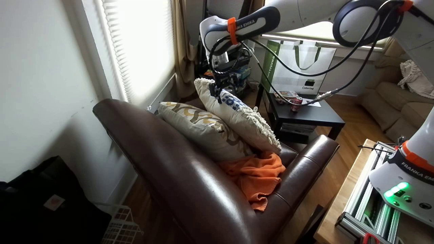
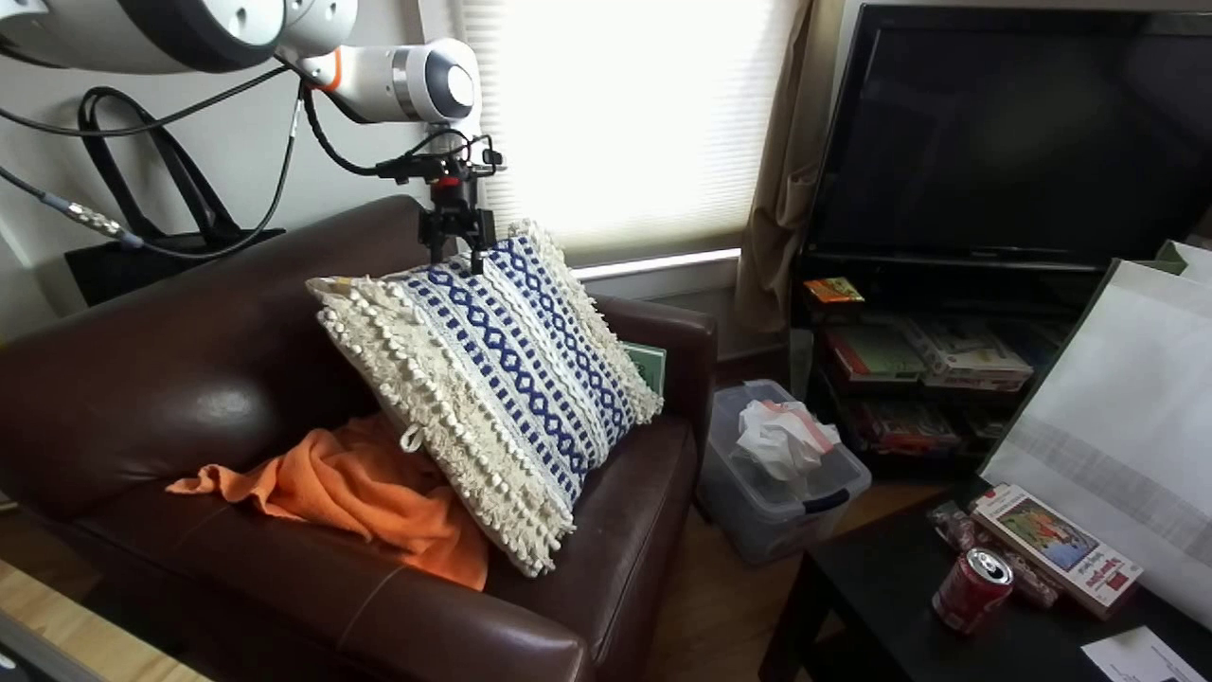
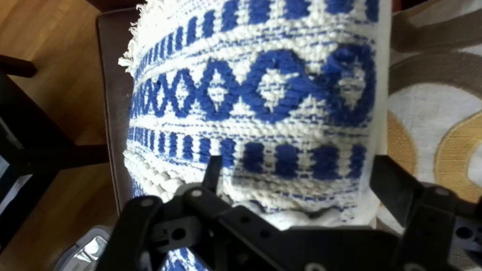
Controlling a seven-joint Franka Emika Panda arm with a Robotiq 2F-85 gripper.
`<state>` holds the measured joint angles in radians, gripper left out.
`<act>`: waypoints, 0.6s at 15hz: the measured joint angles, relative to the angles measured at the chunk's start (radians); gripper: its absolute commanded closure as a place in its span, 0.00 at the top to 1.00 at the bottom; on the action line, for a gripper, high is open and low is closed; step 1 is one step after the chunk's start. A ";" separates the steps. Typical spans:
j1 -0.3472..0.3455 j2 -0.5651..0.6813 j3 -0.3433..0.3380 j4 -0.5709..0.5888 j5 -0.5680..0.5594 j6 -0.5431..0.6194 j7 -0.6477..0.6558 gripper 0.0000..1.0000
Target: Place the blue and white pillow over the top part of the chair
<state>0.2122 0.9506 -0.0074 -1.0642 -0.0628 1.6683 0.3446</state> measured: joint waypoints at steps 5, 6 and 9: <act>0.004 0.105 -0.001 0.155 -0.001 -0.082 -0.026 1.00; 0.004 0.122 -0.004 0.181 -0.001 -0.117 -0.025 1.00; -0.001 0.174 -0.013 0.253 0.000 -0.242 -0.019 0.71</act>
<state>0.2115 1.1248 -0.0207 -0.8116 -0.0631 1.4266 0.3251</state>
